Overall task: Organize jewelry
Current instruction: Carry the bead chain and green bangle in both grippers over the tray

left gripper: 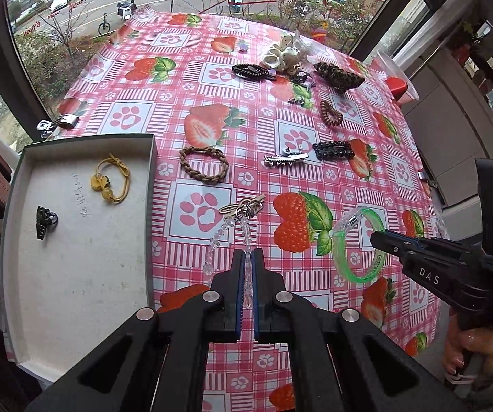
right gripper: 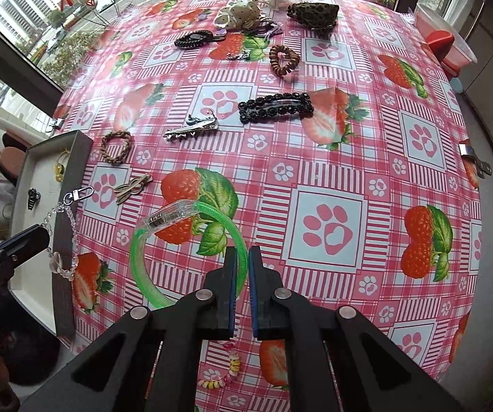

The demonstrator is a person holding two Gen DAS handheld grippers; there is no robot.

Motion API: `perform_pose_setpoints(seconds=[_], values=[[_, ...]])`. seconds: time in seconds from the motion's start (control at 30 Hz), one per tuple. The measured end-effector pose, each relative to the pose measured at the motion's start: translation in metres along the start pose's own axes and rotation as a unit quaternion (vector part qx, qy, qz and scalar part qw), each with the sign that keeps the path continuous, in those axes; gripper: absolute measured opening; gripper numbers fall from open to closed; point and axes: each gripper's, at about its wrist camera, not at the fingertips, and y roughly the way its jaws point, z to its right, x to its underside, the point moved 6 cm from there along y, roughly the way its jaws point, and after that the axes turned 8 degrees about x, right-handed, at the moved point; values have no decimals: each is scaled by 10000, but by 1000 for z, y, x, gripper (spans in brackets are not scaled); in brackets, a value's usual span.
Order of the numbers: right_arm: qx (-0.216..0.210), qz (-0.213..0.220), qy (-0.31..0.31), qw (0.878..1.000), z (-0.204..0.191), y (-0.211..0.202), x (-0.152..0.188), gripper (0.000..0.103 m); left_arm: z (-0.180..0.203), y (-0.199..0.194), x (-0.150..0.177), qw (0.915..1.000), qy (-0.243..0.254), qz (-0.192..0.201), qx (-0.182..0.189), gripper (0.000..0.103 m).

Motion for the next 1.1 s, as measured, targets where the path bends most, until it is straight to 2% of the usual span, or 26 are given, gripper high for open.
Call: perform_pose_setpoints(seconds=[0.3, 0.6, 0.83, 1.1], values=[[-253, 239, -586, 9977, -62, -17, -19, 7, -50, -45, 5, 9983, -314, 372, -326, 10], [-686, 310, -1479, 9861, -158, -23, -34, 7, -123, -72, 28, 9910, -866, 538, -868, 10], [-879, 169, -2064, 9744, -226, -10, -38, 7, -166, -69, 47, 9851, -1001, 469, -1319, 10], [-781, 7, -2331, 9693, -268, 19, -55, 7, -198, -50, 53, 9778, -1349, 461, -1536, 10]])
